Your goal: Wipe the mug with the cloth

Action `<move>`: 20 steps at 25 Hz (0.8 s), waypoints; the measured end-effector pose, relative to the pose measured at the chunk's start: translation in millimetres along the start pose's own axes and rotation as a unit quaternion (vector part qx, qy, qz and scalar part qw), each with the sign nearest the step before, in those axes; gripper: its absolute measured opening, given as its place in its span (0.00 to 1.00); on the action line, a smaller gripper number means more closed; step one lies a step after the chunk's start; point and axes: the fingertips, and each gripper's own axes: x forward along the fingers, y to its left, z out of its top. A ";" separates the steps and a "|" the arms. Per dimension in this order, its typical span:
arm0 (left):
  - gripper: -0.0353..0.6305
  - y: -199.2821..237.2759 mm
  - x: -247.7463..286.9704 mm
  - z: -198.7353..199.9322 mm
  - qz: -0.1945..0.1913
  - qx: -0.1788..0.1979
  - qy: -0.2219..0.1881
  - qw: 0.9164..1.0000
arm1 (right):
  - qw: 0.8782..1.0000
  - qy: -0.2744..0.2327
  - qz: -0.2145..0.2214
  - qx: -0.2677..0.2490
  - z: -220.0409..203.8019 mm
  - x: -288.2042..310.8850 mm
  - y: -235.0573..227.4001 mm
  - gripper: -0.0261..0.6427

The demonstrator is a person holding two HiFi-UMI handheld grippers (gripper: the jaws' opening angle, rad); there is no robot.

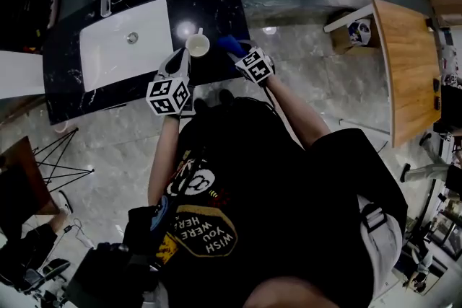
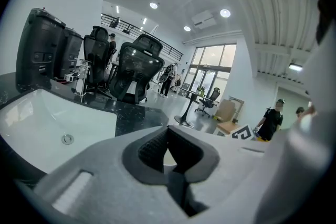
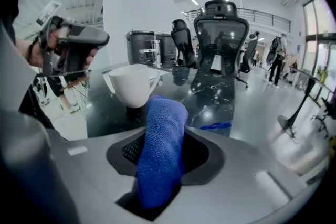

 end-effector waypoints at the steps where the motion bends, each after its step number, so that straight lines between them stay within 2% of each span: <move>1: 0.06 2.6 0.1 1.1 0.000 0.000 -0.002 1.000 | 1.000 -0.007 0.019 0.002 5.5 -0.5 4.5 0.26; 3: 0.06 10.4 1.5 4.3 0.004 -0.001 -0.004 1.000 | 0.999 -0.030 0.029 0.004 26.7 -0.8 6.7 0.26; 5: 0.06 19.2 5.5 6.7 0.011 0.000 -0.003 1.000 | 0.999 -0.045 0.009 0.002 52.5 2.1 0.3 0.26; 9: 0.06 31.1 17.9 3.1 0.025 -0.004 0.013 1.000 | 1.000 -0.024 -0.012 -0.012 77.7 19.3 -11.1 0.26; 12: 0.06 32.2 32.1 -5.6 0.023 -0.012 0.024 0.999 | 0.999 0.006 -0.005 -0.051 75.0 27.2 -8.8 0.26; 14: 0.06 31.5 40.3 -12.2 0.015 -0.044 0.026 0.999 | 0.997 0.015 0.003 -0.069 68.3 24.6 0.4 0.26; 16: 0.06 28.3 45.1 -16.3 0.006 -0.076 0.022 0.997 | 0.998 0.012 0.012 -0.068 58.9 16.6 12.2 0.27; 20: 0.06 14.9 50.0 -22.8 -0.012 -0.090 0.020 0.996 | 0.996 -0.012 0.038 -0.081 44.5 -10.7 42.5 0.27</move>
